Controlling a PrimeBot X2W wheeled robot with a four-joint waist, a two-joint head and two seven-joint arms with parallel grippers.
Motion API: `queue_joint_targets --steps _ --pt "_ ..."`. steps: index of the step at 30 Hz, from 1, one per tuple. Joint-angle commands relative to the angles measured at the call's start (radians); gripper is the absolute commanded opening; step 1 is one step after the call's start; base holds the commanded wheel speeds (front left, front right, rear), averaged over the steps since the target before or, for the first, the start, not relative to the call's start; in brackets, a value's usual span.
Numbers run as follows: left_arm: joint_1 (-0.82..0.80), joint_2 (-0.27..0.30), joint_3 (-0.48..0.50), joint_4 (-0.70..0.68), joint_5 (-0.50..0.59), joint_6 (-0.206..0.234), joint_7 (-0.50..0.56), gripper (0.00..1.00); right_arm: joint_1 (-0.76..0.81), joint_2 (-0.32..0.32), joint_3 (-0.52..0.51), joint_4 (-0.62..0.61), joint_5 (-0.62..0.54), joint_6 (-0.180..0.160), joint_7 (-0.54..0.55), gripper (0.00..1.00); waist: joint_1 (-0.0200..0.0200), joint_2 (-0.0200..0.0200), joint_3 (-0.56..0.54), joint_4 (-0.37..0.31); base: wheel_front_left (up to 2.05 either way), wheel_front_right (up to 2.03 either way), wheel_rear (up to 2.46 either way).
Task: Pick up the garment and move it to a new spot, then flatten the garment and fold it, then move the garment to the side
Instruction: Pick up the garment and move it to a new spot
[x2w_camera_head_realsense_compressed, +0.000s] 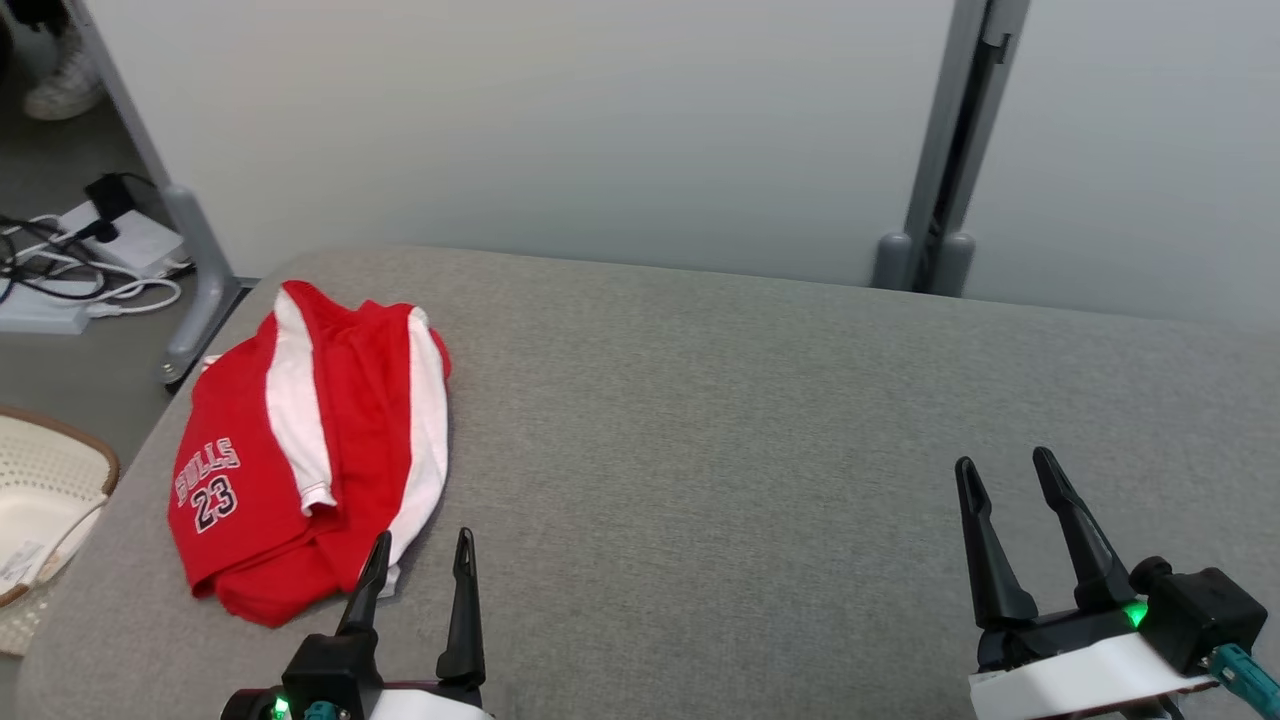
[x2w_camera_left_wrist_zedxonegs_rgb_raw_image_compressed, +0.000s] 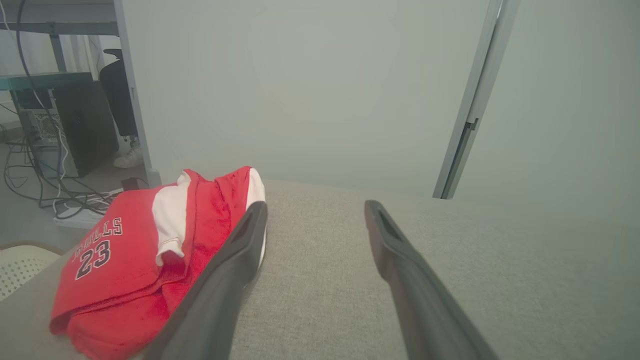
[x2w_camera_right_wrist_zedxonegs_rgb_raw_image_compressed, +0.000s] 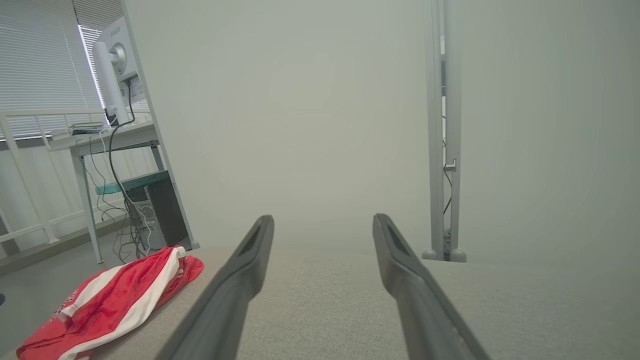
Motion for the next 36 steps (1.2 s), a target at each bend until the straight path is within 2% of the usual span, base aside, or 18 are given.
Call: queue_joint_targets --steps 1,8,12,18,25,36 --pt "0.007 0.004 0.008 0.000 0.010 -0.004 -0.001 1.00 0.008 -0.003 0.003 -0.004 0.009 0.001 -0.003 1.00 0.0000 0.0000 -0.010 0.070 0.00 0.00 0.00" --pt "0.026 0.004 0.041 -0.007 0.027 -0.023 -0.001 1.00 0.010 -0.003 0.027 -0.006 0.025 0.001 -0.003 1.00 0.0000 0.0000 -0.022 0.203 0.00 0.00 0.00" --pt "0.036 0.004 0.068 -0.038 0.010 -0.014 -0.001 1.00 -0.017 -0.004 0.062 0.001 0.018 0.001 -0.003 1.00 0.0000 0.0000 -0.002 0.236 0.00 0.00 0.00" --pt "0.059 0.005 0.093 -0.079 -0.009 0.011 -0.001 1.00 -0.064 -0.004 0.106 0.025 0.024 0.001 -0.003 1.00 0.0000 0.0000 0.017 0.250 0.00 0.00 0.00" --pt "0.060 0.004 0.099 -0.091 -0.009 0.018 -0.001 1.00 -0.083 -0.004 0.114 0.037 0.028 0.001 -0.003 1.00 0.0000 0.0000 0.023 0.254 0.00 0.00 0.00" --pt "0.041 0.004 0.113 -0.069 0.006 -0.001 -0.001 1.00 -0.038 -0.004 0.069 0.023 0.035 0.001 -0.003 1.00 0.0000 0.0000 0.008 0.242 0.00 0.00 0.00"
